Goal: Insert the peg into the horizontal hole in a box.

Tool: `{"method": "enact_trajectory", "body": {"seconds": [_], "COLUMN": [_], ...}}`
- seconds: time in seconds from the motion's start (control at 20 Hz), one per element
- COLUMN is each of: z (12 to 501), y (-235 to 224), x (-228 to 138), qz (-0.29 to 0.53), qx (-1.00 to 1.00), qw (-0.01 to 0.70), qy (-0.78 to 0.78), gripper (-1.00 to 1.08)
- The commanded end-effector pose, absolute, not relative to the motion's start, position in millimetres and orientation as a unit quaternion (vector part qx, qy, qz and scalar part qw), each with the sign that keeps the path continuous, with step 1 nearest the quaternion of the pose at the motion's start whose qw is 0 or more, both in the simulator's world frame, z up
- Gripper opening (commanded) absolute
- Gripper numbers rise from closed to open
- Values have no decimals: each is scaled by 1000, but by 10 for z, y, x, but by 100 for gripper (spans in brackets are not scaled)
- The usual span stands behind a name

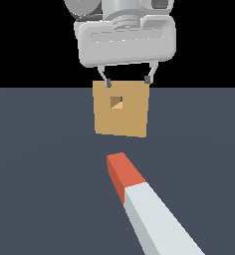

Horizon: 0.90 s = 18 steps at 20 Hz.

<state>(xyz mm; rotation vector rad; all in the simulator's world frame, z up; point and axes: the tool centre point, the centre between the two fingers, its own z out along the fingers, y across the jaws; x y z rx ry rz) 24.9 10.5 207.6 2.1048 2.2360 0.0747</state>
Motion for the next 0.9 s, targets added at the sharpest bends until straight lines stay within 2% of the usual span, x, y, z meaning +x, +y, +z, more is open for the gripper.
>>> {"method": "enact_trajectory", "body": {"seconds": [0.0, 0.45, 0.85], "z": [2076, 1964, 1669], "y": [105, -50, -455], "x": [249, 245, 250], "qz": [24, 22, 18], "qx": [685, 676, 654], "qw": [35, 32, 24], "qy": [727, 736, 756], "gripper": [100, 100, 100]}}
